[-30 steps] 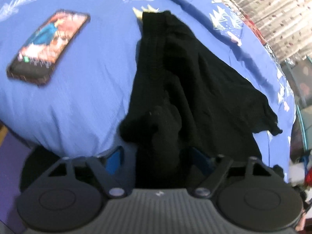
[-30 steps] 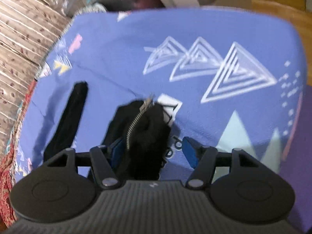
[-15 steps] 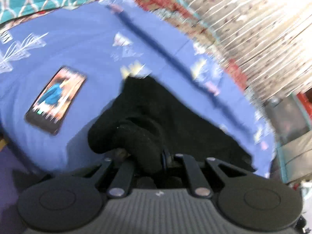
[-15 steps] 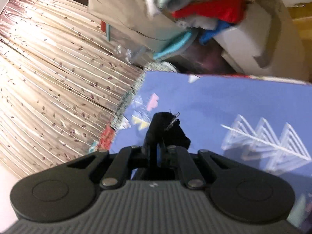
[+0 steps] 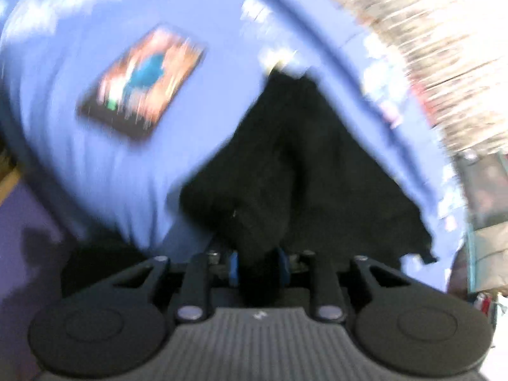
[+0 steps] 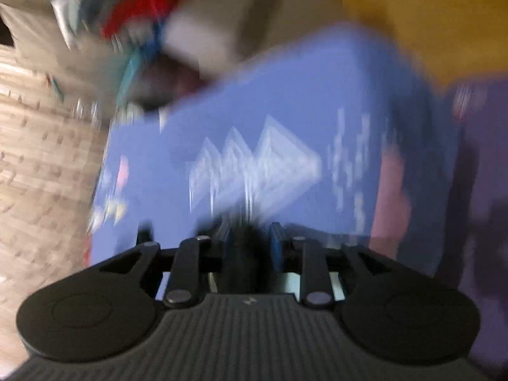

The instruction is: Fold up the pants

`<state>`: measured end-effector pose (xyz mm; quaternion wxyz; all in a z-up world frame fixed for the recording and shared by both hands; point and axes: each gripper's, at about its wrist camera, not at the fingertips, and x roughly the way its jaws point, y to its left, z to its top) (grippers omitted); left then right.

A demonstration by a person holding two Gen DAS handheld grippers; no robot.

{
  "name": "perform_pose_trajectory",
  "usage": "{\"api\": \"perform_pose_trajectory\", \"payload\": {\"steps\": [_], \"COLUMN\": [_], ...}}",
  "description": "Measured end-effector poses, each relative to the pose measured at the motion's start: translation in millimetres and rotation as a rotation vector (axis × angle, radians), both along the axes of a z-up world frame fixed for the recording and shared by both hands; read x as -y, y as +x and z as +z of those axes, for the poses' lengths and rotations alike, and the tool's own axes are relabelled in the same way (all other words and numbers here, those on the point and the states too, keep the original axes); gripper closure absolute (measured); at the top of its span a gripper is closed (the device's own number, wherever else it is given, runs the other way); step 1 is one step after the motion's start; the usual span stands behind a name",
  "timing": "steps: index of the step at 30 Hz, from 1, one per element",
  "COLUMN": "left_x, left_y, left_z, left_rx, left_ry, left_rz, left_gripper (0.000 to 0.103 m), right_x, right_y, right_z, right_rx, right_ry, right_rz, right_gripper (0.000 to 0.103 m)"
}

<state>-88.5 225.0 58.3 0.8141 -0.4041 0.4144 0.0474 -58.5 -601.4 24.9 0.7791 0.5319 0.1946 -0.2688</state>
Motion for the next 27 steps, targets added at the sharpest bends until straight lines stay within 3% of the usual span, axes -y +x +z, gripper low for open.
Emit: {"api": "perform_pose_trajectory", "payload": {"steps": [2, 3, 7, 8, 9, 10, 12, 13, 15, 17, 19, 21, 24, 26, 27], "left_x": [-15, -22, -38, -37, -33, -25, -7, 4, 22, 37, 52, 55, 51, 49, 48], "left_y": [-1, 0, 35, 51, 70, 90, 138, 159, 210, 251, 282, 297, 313, 322, 327], "left_z": [28, 39, 76, 83, 88, 91, 84, 77, 55, 34, 17, 1, -16, -27, -34], "left_rx": [0.097, 0.144, 0.296, 0.309, 0.305, 0.287, 0.264, 0.261, 0.227, 0.184, 0.158, 0.136, 0.124, 0.121, 0.116], "left_ry": [0.039, 0.053, 0.108, 0.156, 0.222, 0.31, 0.515, 0.592, 0.669, 0.664, 0.687, 0.693, 0.667, 0.67, 0.675], "left_rz": [0.01, 0.022, -0.006, -0.029, -0.053, -0.081, -0.159, -0.204, -0.299, -0.374, -0.41, -0.429, -0.424, -0.439, -0.446], "left_gripper": [0.079, 0.078, 0.069, 0.065, 0.062, 0.053, 0.048, 0.045, 0.041, 0.029, 0.024, 0.021, 0.006, 0.007, 0.015], "right_x": [-8, -12, -44, -58, -74, -89, -119, -133, -156, -169, -181, -189, -201, -206, -206], "right_y": [9, 18, 101, 126, 156, 183, 240, 273, 344, 401, 453, 488, 509, 538, 543], "right_z": [31, 44, 94, 106, 118, 125, 133, 133, 125, 111, 87, 67, 36, 17, 9], "right_rx": [-0.062, -0.05, -0.007, 0.013, 0.031, 0.042, 0.044, 0.029, -0.027, -0.108, -0.19, -0.251, -0.346, -0.446, -0.5], "right_ry": [-0.149, -0.185, -0.263, -0.282, -0.295, -0.299, -0.303, -0.307, -0.296, -0.247, -0.225, -0.206, -0.22, -0.296, -0.332], "right_rz": [-0.062, -0.05, 0.214, 0.285, 0.358, 0.421, 0.523, 0.556, 0.621, 0.617, 0.575, 0.545, 0.528, 0.529, 0.529], "right_gripper": [0.074, 0.074, 0.072, 0.07, 0.062, 0.046, 0.039, 0.039, 0.039, 0.039, 0.039, 0.039, 0.039, 0.039, 0.037]}}
